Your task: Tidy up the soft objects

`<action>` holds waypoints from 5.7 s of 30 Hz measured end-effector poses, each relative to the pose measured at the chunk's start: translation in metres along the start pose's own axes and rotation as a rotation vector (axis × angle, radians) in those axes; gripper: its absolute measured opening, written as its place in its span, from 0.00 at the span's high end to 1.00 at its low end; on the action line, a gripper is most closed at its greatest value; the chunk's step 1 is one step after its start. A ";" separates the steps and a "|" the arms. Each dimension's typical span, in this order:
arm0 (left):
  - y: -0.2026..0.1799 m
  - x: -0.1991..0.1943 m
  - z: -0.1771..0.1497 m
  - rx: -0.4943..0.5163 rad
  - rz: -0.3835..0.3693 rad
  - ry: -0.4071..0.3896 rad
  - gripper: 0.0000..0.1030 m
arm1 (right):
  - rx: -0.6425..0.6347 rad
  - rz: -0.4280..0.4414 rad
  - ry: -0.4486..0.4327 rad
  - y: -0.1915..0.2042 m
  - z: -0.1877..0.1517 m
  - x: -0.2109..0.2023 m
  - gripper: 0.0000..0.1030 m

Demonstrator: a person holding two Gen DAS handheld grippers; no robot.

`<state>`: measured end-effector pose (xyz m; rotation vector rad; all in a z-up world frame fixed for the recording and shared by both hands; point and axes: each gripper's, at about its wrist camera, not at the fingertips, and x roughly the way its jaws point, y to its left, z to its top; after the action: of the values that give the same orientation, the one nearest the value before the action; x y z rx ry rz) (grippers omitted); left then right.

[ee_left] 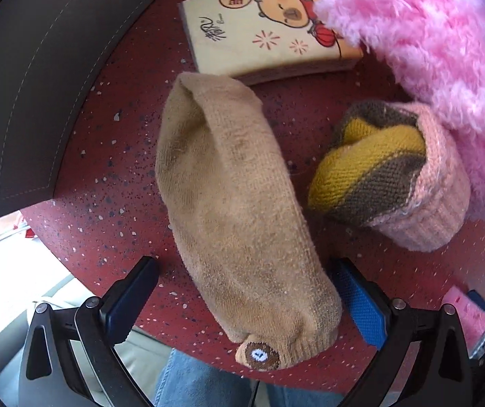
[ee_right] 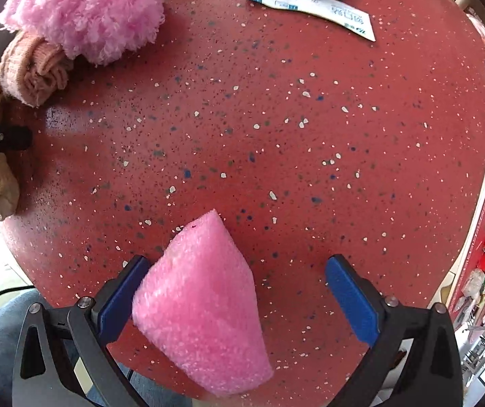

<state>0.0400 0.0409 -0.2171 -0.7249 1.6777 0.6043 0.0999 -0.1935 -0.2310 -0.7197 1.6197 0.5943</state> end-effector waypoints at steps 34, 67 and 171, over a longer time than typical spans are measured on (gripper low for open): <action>-0.019 -0.174 -0.052 0.436 -0.002 -0.369 0.90 | 0.128 0.171 -0.202 -0.017 0.043 -0.127 0.77; 0.044 -0.205 0.003 0.701 -0.219 -0.461 0.90 | 0.458 0.097 -0.248 0.050 0.046 -0.159 0.77; 0.217 -0.151 0.081 0.165 -0.232 -0.411 0.90 | -0.149 0.145 -0.223 0.277 0.268 -0.204 0.77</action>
<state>-0.0424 0.2685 -0.0834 -0.6167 1.2267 0.4109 0.0962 0.2144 -0.0768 -0.6228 1.4382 0.8764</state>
